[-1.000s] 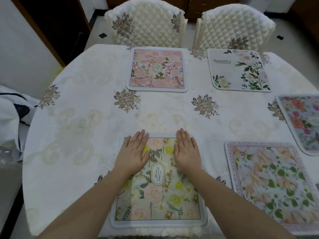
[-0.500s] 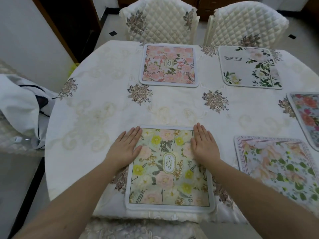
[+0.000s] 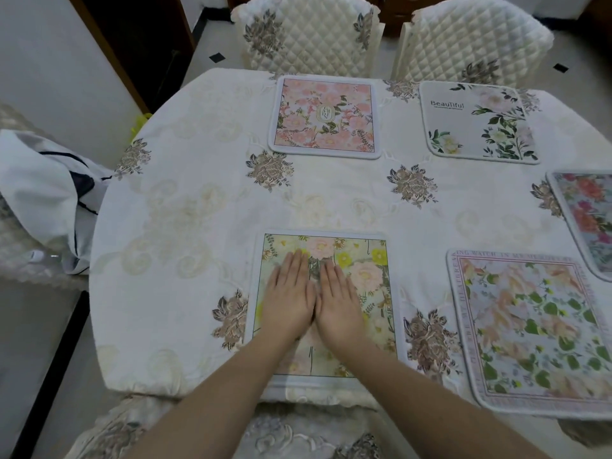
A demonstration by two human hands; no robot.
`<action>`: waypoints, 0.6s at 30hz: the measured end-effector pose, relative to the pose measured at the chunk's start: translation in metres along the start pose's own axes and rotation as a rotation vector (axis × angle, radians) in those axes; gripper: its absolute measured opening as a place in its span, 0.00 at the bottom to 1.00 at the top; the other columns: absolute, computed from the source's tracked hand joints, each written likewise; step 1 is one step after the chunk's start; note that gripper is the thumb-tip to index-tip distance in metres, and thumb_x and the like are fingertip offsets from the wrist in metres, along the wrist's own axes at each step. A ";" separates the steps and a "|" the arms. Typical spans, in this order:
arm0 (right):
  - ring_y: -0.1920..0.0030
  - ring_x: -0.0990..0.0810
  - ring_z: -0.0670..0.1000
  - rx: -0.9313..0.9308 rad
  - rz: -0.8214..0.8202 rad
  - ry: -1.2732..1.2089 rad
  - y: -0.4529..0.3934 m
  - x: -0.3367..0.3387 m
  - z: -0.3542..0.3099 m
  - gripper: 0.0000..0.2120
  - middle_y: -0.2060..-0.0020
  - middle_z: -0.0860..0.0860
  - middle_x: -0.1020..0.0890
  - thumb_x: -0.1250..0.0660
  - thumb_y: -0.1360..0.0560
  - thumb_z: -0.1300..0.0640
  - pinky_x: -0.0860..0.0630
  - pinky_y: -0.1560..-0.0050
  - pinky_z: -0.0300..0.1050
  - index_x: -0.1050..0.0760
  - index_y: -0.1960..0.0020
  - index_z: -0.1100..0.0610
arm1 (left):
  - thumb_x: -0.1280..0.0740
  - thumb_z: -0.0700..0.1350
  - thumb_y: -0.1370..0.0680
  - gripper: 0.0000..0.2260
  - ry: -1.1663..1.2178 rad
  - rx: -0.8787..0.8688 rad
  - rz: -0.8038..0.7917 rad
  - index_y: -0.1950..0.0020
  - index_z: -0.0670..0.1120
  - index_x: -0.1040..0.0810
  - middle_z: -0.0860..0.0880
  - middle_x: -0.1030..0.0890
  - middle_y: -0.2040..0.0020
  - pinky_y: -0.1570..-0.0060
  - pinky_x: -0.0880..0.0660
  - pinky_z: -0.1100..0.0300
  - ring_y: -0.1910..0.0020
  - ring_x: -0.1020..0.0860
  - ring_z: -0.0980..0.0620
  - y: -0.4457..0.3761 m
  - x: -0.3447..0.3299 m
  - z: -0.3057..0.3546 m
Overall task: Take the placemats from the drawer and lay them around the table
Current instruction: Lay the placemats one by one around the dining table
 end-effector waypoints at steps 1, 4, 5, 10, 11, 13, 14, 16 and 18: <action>0.23 0.42 0.51 -0.007 0.005 0.011 0.005 -0.004 0.003 0.27 0.23 0.52 0.40 0.56 0.17 0.49 0.48 0.26 0.49 0.42 0.22 0.58 | 0.54 0.50 0.19 0.27 -0.018 -0.003 -0.010 0.21 0.42 0.40 0.46 0.39 0.21 0.24 0.52 0.51 0.21 0.44 0.50 0.006 -0.006 -0.001; 0.23 0.42 0.49 0.008 0.009 0.033 0.014 -0.004 0.011 0.26 0.23 0.51 0.39 0.53 0.18 0.49 0.47 0.26 0.50 0.41 0.22 0.57 | 0.53 0.51 0.18 0.27 -0.049 -0.041 -0.026 0.20 0.44 0.42 0.47 0.42 0.20 0.24 0.52 0.49 0.21 0.45 0.51 0.014 -0.015 -0.004; 0.23 0.43 0.49 0.026 0.008 0.043 0.015 -0.003 0.013 0.26 0.22 0.50 0.40 0.52 0.18 0.49 0.48 0.25 0.50 0.42 0.22 0.56 | 0.53 0.52 0.18 0.27 -0.047 -0.059 -0.033 0.20 0.45 0.44 0.48 0.44 0.20 0.24 0.53 0.49 0.20 0.47 0.52 0.015 -0.015 -0.007; 0.21 0.50 0.48 0.036 -0.008 0.051 0.023 0.002 0.035 0.28 0.21 0.49 0.45 0.49 0.18 0.46 0.52 0.23 0.51 0.47 0.20 0.53 | 0.50 0.57 0.19 0.29 -0.084 -0.137 -0.025 0.19 0.51 0.47 0.48 0.47 0.19 0.24 0.51 0.47 0.20 0.48 0.48 0.027 -0.012 -0.028; 0.21 0.50 0.48 0.023 -0.007 0.041 0.026 0.003 0.041 0.28 0.21 0.49 0.46 0.49 0.18 0.45 0.52 0.23 0.51 0.46 0.20 0.53 | 0.50 0.57 0.19 0.29 -0.094 -0.143 -0.026 0.19 0.51 0.47 0.48 0.47 0.19 0.24 0.51 0.47 0.20 0.48 0.49 0.030 -0.012 -0.034; 0.21 0.53 0.48 0.022 -0.016 0.041 0.034 0.007 0.054 0.29 0.21 0.48 0.49 0.51 0.18 0.44 0.53 0.23 0.51 0.49 0.20 0.52 | 0.50 0.58 0.19 0.29 -0.114 -0.150 -0.036 0.19 0.50 0.48 0.48 0.47 0.19 0.24 0.52 0.48 0.20 0.48 0.50 0.034 -0.011 -0.045; 0.21 0.56 0.48 0.022 -0.024 0.058 0.037 0.010 0.062 0.30 0.21 0.48 0.52 0.53 0.18 0.43 0.54 0.23 0.51 0.53 0.20 0.52 | 0.50 0.58 0.19 0.30 -0.116 -0.153 -0.042 0.19 0.49 0.49 0.49 0.47 0.19 0.24 0.52 0.49 0.20 0.48 0.50 0.037 -0.011 -0.050; 0.23 0.65 0.46 0.002 -0.059 0.084 0.043 0.016 0.077 0.30 0.21 0.48 0.61 0.59 0.18 0.41 0.60 0.23 0.49 0.63 0.21 0.50 | 0.50 0.57 0.18 0.30 -0.100 -0.159 -0.055 0.19 0.48 0.50 0.49 0.48 0.19 0.24 0.53 0.50 0.20 0.49 0.51 0.042 -0.009 -0.060; 0.24 0.68 0.45 -0.048 -0.063 0.086 0.049 0.021 0.090 0.30 0.22 0.47 0.65 0.60 0.18 0.41 0.63 0.23 0.47 0.66 0.21 0.50 | 0.50 0.57 0.18 0.30 -0.087 -0.159 -0.068 0.19 0.48 0.51 0.49 0.48 0.19 0.24 0.52 0.50 0.20 0.49 0.52 0.048 -0.006 -0.072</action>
Point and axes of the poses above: each hand's wrist, its own y-axis away from the middle knuckle, its own x-axis out of the back of the hand, z = x × y, the point moved 1 cm from there along -y, towards the middle knuckle
